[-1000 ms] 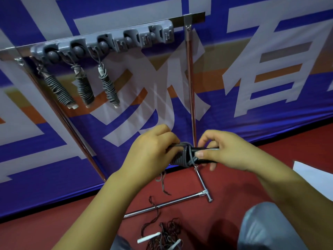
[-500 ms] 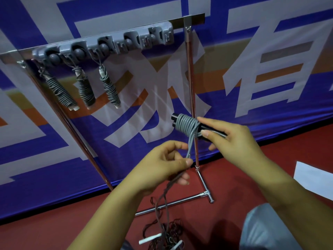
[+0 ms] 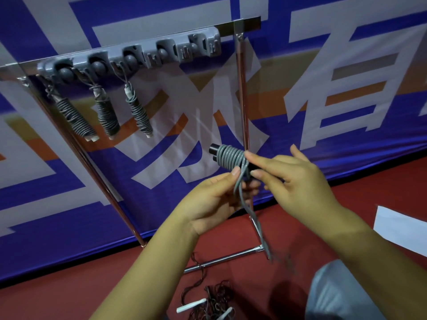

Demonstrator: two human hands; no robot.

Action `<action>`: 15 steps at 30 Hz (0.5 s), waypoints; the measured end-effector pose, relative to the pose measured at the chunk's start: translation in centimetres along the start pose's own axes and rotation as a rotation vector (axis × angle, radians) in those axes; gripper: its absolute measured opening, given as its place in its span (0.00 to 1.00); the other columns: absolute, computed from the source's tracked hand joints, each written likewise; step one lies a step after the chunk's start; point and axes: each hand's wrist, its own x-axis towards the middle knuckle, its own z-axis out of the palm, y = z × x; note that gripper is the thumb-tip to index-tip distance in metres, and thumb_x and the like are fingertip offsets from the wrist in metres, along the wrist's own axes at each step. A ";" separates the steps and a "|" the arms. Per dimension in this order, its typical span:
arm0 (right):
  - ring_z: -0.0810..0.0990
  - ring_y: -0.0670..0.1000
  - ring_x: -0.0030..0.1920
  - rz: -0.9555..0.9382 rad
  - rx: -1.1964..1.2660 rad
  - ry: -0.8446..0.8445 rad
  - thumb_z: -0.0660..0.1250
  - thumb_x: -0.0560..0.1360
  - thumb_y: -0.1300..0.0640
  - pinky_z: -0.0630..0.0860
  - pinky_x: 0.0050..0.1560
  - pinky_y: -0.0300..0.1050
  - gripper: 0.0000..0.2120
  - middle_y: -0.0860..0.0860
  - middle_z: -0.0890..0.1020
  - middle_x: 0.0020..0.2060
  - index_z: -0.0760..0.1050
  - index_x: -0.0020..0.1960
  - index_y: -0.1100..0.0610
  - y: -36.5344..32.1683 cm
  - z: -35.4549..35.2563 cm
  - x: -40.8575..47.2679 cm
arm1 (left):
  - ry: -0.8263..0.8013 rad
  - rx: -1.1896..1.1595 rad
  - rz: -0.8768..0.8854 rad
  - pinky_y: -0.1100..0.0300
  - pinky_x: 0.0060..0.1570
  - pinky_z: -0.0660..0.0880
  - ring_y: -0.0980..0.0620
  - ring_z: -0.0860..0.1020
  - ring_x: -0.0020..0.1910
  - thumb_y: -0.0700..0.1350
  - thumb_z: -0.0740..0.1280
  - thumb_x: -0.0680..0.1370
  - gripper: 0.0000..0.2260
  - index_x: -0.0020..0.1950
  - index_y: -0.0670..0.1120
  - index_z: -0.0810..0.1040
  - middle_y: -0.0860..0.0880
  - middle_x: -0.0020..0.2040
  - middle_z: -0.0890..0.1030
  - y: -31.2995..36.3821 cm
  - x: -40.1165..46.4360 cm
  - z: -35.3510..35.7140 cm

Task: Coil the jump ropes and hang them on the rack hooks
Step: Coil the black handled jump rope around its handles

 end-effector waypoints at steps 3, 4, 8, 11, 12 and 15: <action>0.74 0.45 0.33 0.035 0.035 -0.009 0.60 0.75 0.47 0.59 0.70 0.56 0.19 0.45 0.74 0.30 0.73 0.65 0.49 0.2 0.3 -0.1 | -0.037 -0.070 -0.054 0.57 0.44 0.81 0.54 0.81 0.34 0.52 0.70 0.68 0.10 0.34 0.46 0.84 0.47 0.35 0.83 -0.1 -0.1 -0.6; 0.76 0.46 0.32 0.064 0.058 -0.015 0.61 0.75 0.47 0.59 0.70 0.55 0.20 0.48 0.75 0.30 0.73 0.65 0.48 0.3 0.3 -0.1 | -0.074 -0.074 -0.064 0.58 0.42 0.81 0.56 0.80 0.31 0.53 0.74 0.66 0.11 0.36 0.45 0.84 0.48 0.33 0.82 0.0 -0.2 -0.8; 0.81 0.47 0.33 0.169 0.177 -0.028 0.68 0.75 0.52 0.56 0.72 0.49 0.18 0.50 0.82 0.37 0.73 0.63 0.40 -0.3 0.2 -0.1 | -0.163 -0.015 -0.074 0.59 0.39 0.78 0.58 0.75 0.29 0.54 0.81 0.59 0.21 0.46 0.45 0.85 0.51 0.31 0.78 0.5 -0.2 -2.2; 0.82 0.45 0.34 0.305 0.439 -0.024 0.70 0.74 0.59 0.74 0.58 0.40 0.20 0.41 0.84 0.46 0.75 0.55 0.35 -1.1 -0.1 0.0 | -0.182 0.026 -0.054 0.54 0.44 0.80 0.57 0.79 0.33 0.51 0.82 0.59 0.19 0.45 0.45 0.85 0.49 0.35 0.80 0.7 -0.5 -2.8; 0.82 0.45 0.33 0.344 0.513 -0.022 0.70 0.74 0.60 0.77 0.48 0.37 0.20 0.38 0.84 0.47 0.76 0.55 0.36 -1.4 -0.2 0.0 | -0.199 0.019 -0.040 0.52 0.46 0.81 0.56 0.80 0.35 0.48 0.81 0.60 0.17 0.45 0.44 0.85 0.48 0.37 0.82 0.8 -0.7 -2.8; 0.81 0.45 0.31 0.419 0.634 0.008 0.69 0.73 0.62 0.75 0.39 0.32 0.19 0.43 0.84 0.40 0.76 0.56 0.39 -1.9 -0.4 0.0 | -0.221 0.063 -0.001 0.52 0.48 0.81 0.53 0.82 0.37 0.42 0.75 0.66 0.08 0.43 0.44 0.84 0.45 0.40 0.83 1.2 -1.5 -2.4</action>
